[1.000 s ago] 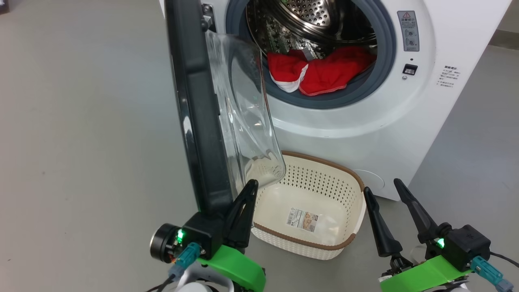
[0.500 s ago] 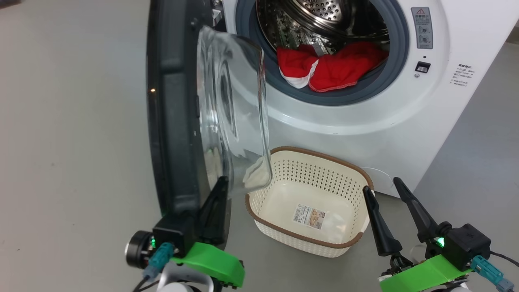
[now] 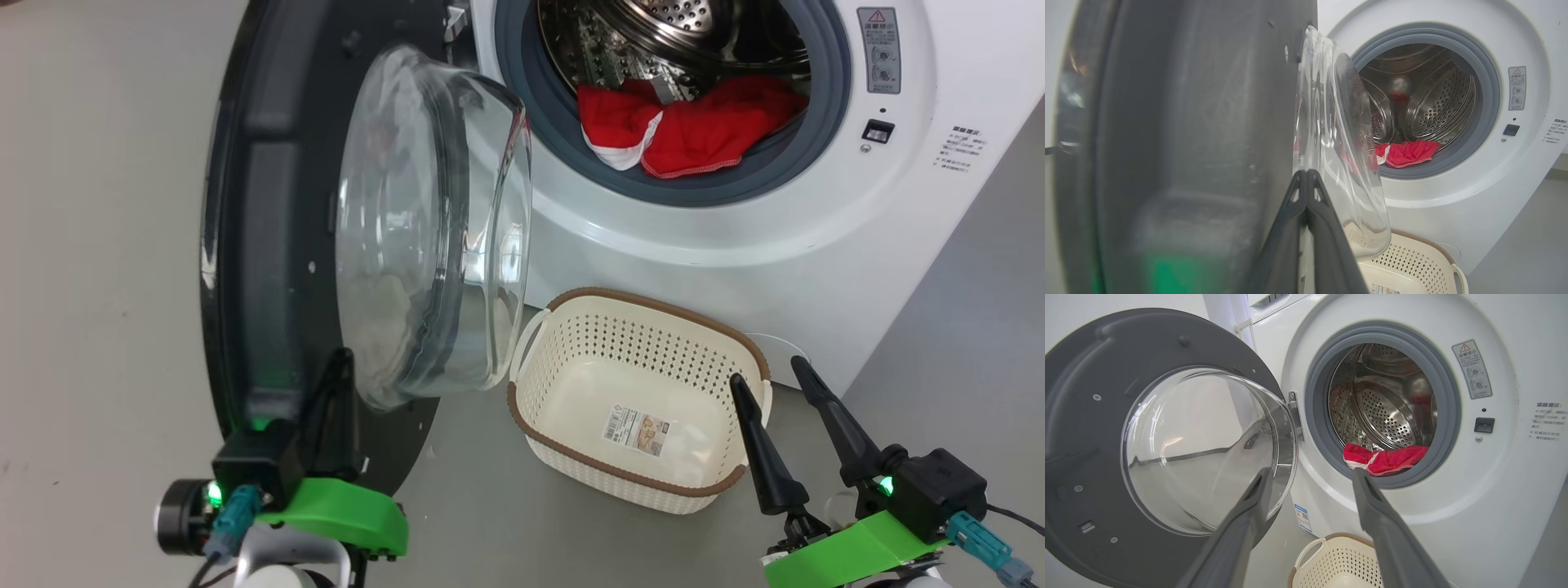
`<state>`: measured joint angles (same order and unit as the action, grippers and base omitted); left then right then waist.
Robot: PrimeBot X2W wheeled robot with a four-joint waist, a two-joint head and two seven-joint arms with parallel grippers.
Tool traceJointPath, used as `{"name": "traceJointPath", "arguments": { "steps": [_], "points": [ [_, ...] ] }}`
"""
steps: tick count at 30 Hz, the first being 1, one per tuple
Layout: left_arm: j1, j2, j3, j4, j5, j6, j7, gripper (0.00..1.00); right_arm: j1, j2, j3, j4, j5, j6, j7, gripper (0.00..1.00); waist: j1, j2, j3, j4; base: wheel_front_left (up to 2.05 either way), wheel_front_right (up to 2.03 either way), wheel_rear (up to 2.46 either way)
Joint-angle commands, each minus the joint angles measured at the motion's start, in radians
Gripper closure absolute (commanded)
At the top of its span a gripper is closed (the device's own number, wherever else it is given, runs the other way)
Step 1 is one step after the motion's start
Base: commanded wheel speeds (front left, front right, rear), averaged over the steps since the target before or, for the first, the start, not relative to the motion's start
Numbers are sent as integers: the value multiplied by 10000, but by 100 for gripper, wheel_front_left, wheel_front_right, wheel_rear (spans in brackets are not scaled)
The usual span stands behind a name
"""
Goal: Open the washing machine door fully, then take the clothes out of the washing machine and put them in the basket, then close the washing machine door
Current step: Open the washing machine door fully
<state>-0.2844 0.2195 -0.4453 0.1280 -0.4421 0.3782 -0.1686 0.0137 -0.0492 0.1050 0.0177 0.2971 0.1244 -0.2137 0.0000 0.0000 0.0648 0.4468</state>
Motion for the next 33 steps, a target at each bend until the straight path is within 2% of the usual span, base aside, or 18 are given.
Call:
{"name": "traceJointPath", "arguments": {
  "steps": [1, 16, 24, 33],
  "points": [
    [-135, 438, 652, -275, -63, 192, -99, 100, -472, -10, 223, -272, -101, 63, 26, 0, 0, 0, 60, 31, 0, 0, 0],
    [-15, 663, 1492, -59, -416, 558, -438, 100, -603, -10, 234, -562, -336, 63, 272, 0, 0, 0, 470, 123, 0, 0, 0],
    [-47, 853, 2321, 180, -706, 791, -667, 100, -597, -10, 288, -736, -411, 63, 407, 0, 0, 0, 570, 151, 0, 0, 0],
    [-60, 987, 3033, 635, -1120, 518, -828, 100, -630, -10, 366, -851, -496, 63, 544, 0, 0, 0, 608, 171, 0, 0, 0]
  ]
}}
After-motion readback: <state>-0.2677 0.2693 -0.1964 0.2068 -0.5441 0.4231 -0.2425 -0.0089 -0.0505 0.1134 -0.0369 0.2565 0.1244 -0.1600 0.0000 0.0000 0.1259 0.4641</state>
